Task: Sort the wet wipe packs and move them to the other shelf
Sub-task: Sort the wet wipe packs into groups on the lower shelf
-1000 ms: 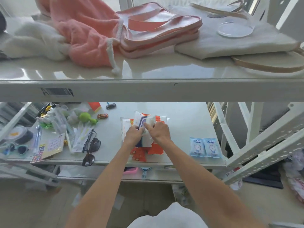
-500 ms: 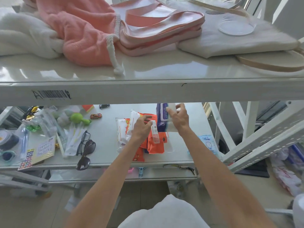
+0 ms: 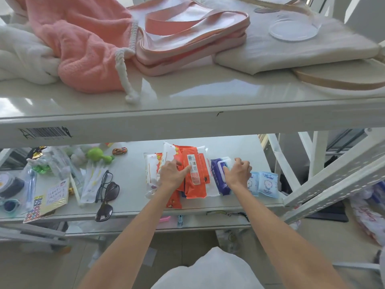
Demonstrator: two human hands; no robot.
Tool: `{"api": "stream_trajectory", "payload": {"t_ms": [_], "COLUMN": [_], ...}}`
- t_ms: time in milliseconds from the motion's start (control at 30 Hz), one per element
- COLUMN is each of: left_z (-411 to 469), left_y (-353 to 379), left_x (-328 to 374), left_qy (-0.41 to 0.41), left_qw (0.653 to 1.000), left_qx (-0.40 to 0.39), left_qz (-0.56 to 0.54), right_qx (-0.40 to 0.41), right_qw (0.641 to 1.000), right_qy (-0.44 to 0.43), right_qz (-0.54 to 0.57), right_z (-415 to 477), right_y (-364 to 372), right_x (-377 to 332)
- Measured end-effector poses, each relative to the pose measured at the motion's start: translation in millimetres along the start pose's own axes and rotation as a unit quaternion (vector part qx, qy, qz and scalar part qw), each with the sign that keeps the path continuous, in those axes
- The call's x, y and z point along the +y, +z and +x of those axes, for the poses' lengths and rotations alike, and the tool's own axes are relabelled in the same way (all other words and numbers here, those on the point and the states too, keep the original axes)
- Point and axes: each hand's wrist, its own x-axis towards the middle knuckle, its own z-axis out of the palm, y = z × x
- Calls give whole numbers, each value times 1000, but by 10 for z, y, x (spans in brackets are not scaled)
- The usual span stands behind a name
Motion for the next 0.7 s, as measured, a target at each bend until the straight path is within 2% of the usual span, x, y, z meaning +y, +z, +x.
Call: {"api": "stream_trajectory", "payload": {"t_ms": [100,167,233,300,367,400,533,700], "left_z": [30,48,63,47,-9,-43,-96,34], "left_y": [-115,-231,-305,-349,-372,-377,-406,-481], "left_x": [38,3,-160,-364,-523,-567,-610,-760], "left_qy": [3,-43,-107,-155,-162,-153,-141,-217], "left_qw": [998,995,990,988,979,977,974,948], "left_qx": [65,75,35,-25,-54,-52,-19,-12], "left_qz": [6,48,89,18,-110,-141,-175,-233], "right_qx": [8,-73,-164,-225,-245,-245,-253,-263], "right_qw": [995,985,973,958,943,939,933,921], "right_qy": [-64,-66,-34,1,26,35,49,62], "right_qz": [75,143,157,180,225,238,250,280], "right_z": [-39,-106,-179,-228,-223,-204,-272,-180], "right_y": [17,52,90,175,327,395,323,295], "right_x": [-141,-256,-382,-444,-456,-465,-703,-952]}}
